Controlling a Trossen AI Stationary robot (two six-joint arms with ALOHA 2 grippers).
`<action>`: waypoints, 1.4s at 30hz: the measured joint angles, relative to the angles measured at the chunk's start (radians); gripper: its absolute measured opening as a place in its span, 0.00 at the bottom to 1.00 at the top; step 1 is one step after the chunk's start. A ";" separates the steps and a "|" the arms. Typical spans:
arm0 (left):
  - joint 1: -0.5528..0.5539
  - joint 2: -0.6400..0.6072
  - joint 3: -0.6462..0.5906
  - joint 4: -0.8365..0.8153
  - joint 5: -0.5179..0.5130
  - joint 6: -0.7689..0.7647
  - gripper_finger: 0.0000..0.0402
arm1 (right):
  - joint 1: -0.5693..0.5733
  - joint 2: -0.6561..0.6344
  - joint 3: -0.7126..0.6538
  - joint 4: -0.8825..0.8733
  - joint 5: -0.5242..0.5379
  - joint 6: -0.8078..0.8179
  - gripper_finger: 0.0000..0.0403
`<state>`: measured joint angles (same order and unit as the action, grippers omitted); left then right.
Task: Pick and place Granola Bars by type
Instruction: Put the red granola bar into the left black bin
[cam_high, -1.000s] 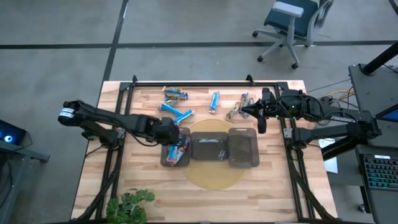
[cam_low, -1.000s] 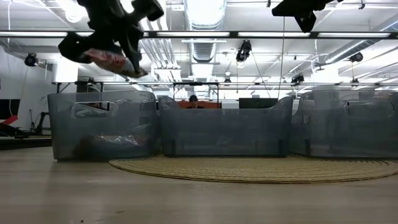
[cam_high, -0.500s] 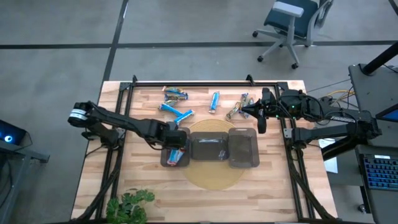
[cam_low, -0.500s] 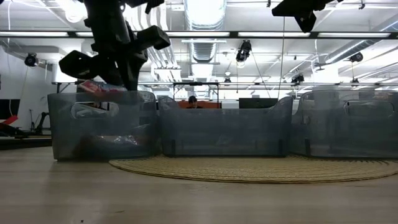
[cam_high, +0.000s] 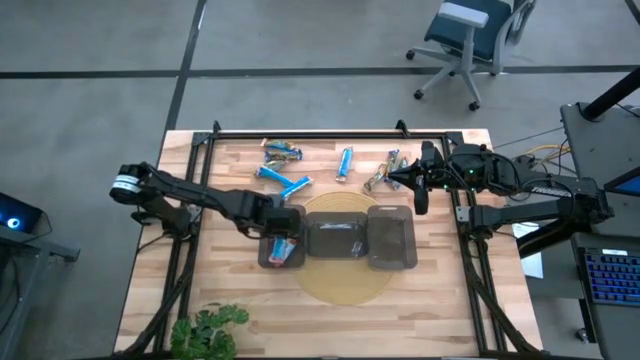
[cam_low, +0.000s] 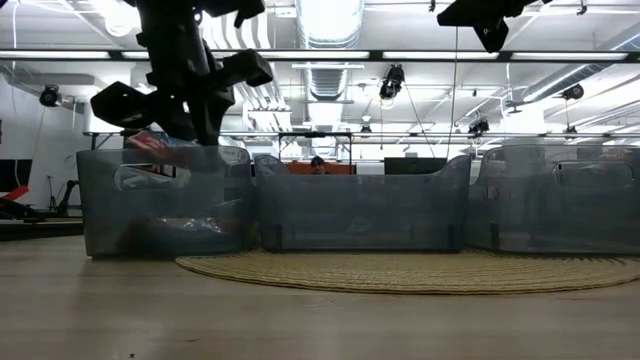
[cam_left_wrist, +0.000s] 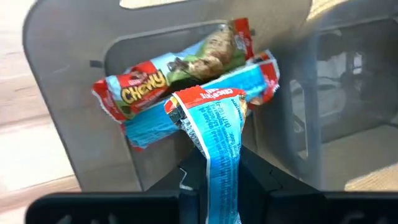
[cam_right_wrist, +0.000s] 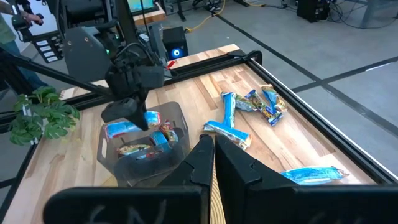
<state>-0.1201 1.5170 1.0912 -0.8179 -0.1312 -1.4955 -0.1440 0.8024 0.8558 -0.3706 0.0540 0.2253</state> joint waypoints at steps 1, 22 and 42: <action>0.001 0.001 0.000 -0.009 -0.001 -0.004 0.10 | 0.000 0.000 0.000 0.000 0.000 0.000 0.02; 0.004 0.001 0.000 -0.066 -0.001 -0.036 0.10 | 0.000 0.000 0.000 0.000 0.000 0.000 0.02; 0.007 0.001 0.000 -0.107 -0.001 -0.121 0.10 | 0.000 0.000 0.000 0.000 0.000 0.000 0.02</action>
<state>-0.1131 1.5181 1.0908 -0.9253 -0.1318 -1.6165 -0.1440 0.8023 0.8558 -0.3706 0.0540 0.2253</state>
